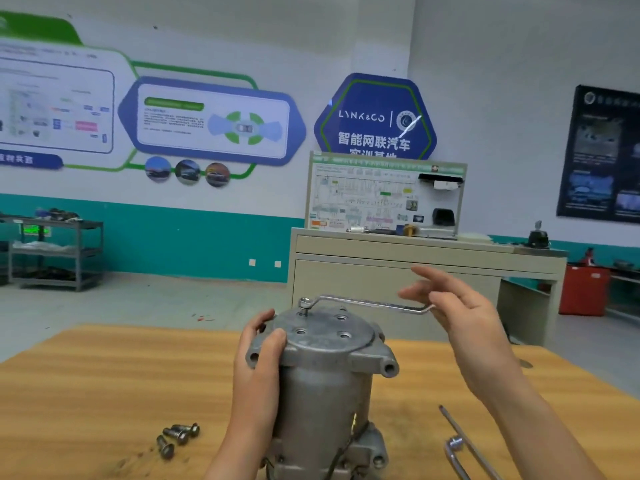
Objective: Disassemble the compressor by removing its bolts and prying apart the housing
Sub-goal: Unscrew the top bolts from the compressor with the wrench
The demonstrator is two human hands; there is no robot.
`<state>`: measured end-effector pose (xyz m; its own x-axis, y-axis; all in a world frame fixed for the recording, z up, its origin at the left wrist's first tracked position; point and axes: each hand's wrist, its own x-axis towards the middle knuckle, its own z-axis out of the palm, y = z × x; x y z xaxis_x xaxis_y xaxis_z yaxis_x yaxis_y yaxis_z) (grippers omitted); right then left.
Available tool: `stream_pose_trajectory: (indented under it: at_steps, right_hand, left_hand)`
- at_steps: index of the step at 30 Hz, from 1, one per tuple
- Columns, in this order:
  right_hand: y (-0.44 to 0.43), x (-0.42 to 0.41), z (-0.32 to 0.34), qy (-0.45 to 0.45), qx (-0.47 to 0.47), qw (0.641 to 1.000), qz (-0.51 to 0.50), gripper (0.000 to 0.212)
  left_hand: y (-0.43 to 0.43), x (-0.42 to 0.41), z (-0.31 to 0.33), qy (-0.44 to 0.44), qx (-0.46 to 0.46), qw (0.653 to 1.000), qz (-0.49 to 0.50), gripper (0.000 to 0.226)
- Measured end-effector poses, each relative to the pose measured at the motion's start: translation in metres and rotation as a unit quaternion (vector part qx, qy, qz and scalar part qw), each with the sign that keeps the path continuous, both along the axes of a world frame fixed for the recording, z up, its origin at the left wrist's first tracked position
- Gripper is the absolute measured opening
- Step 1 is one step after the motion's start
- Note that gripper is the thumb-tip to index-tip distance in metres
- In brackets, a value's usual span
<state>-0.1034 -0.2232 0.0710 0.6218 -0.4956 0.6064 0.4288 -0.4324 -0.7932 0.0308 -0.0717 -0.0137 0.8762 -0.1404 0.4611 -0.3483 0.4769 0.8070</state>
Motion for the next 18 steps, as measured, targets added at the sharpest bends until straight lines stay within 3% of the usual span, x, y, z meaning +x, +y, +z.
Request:
stream_pose_trajectory:
  at_steps: [3, 7, 9, 11, 13, 15, 17, 18]
  right_hand:
    - [-0.033, 0.045, 0.009, 0.091, 0.007, 0.992, -0.086, 0.037]
    - [-0.040, 0.124, 0.039, 0.298, -0.013, 0.951, -0.077, 0.034]
    - [-0.021, 0.152, 0.055, 0.396, -0.101, 0.908, -0.089, 0.026]
    - [0.016, 0.172, 0.065, 0.439, -0.189, 0.871, -0.112, 0.029]
    - [0.051, 0.205, 0.058, 0.443, -0.304, 0.840, -0.075, 0.031]
    - [0.091, 0.224, 0.042, 0.452, -0.415, 0.789, -0.040, 0.054]
    - [0.126, 0.231, 0.034, 0.464, -0.486, 0.740, 0.005, 0.059]
    - [0.141, 0.225, 0.035, 0.446, -0.510, 0.735, 0.028, 0.060]
  left_hand:
    - [0.001, -0.002, 0.001, -0.001, 0.003, 1.000, 0.001, 0.035]
    - [0.005, -0.003, 0.004, 0.005, 0.022, 1.000, -0.017, 0.032]
    - [0.005, -0.005, 0.003, 0.008, 0.026, 0.999, -0.023, 0.025]
    - [0.004, -0.005, 0.003, 0.007, 0.006, 1.000, -0.019, 0.022]
    - [0.003, -0.004, 0.004, 0.004, -0.013, 1.000, -0.008, 0.025]
    - [0.000, -0.004, 0.003, -0.006, -0.023, 1.000, 0.000, 0.020]
    - [0.000, -0.002, 0.003, -0.017, -0.030, 0.999, 0.003, 0.015]
    - [-0.001, -0.002, 0.003, -0.022, -0.030, 0.999, 0.006, 0.016]
